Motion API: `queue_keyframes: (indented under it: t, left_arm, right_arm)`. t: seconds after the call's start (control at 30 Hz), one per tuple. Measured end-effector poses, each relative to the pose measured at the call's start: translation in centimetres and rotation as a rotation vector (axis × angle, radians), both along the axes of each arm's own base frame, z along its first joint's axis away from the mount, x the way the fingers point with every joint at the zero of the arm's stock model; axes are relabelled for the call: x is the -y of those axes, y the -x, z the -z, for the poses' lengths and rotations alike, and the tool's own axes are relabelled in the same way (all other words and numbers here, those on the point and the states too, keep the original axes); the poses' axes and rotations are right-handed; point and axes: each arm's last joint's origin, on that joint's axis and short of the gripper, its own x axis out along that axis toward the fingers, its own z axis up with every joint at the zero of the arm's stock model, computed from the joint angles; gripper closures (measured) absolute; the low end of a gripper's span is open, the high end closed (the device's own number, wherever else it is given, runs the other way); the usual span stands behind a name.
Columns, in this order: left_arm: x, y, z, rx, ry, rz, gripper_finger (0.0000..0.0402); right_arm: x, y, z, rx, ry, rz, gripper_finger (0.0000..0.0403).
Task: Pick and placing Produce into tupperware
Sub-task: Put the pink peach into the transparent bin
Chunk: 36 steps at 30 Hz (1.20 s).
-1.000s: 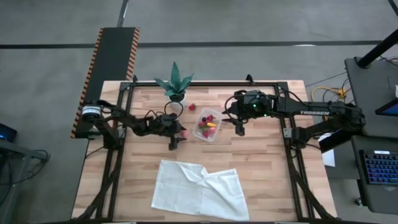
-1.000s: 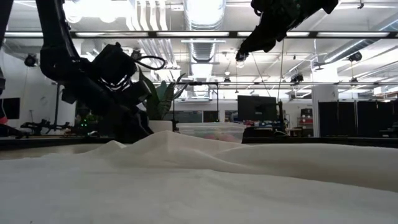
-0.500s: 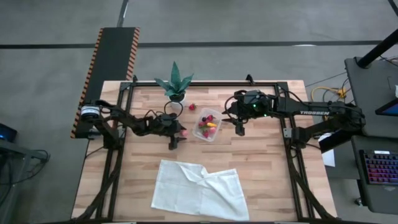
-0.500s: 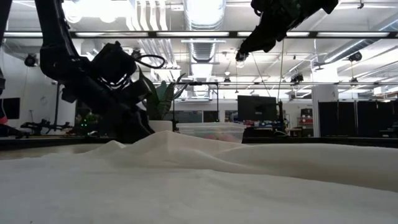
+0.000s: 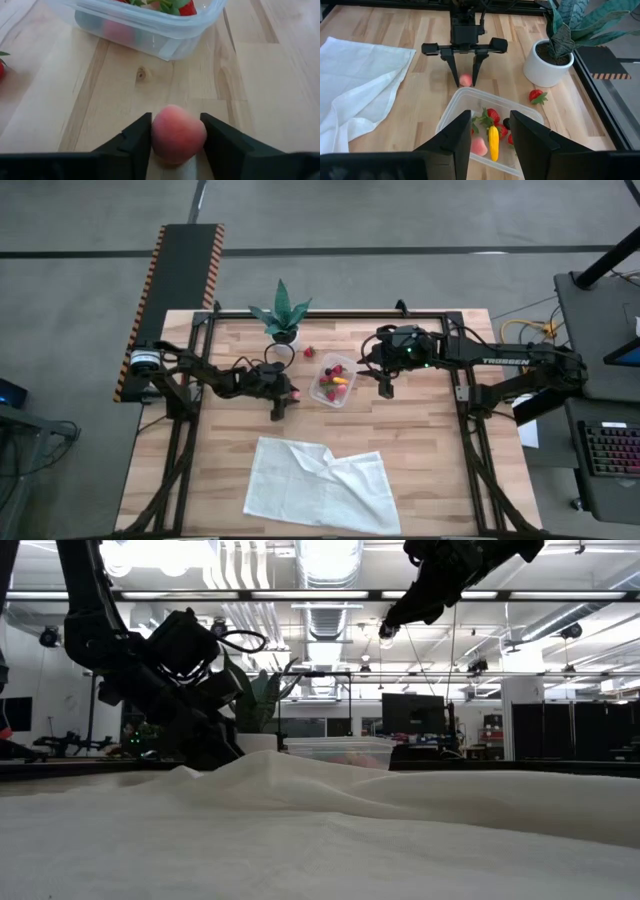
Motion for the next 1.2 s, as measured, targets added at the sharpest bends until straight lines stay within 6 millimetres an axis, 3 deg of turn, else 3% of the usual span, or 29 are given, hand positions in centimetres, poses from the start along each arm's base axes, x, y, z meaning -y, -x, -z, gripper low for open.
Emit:
queue_keyframes:
  t: [0.17,0.5,0.83,1.07,1.2]
  left_arm:
    - [0.0,0.0,0.0,0.002,0.0,0.001,0.0311]
    - [0.0,0.0,-0.5,0.018,-0.004,0.001,0.0318]
    - [0.0,-0.1,-5.1,0.208,-0.055,0.02,0.0319]
    - [-0.3,-2.6,-8.4,0.328,-0.078,0.114,0.0319]
    - [-0.7,-4.6,-8.4,0.26,-0.091,0.136,0.032]
  right_arm:
    - [0.0,0.0,0.0,-0.002,0.0,0.0,0.0275]
    - [0.0,0.0,0.0,-0.002,0.0,0.0,0.0275]
    - [0.0,0.1,0.1,-0.01,-0.001,-0.001,0.0275]
    - [0.0,0.1,0.1,-0.011,0.002,-0.002,0.0275]
    - [0.0,0.1,0.2,-0.021,0.003,-0.004,0.0275]
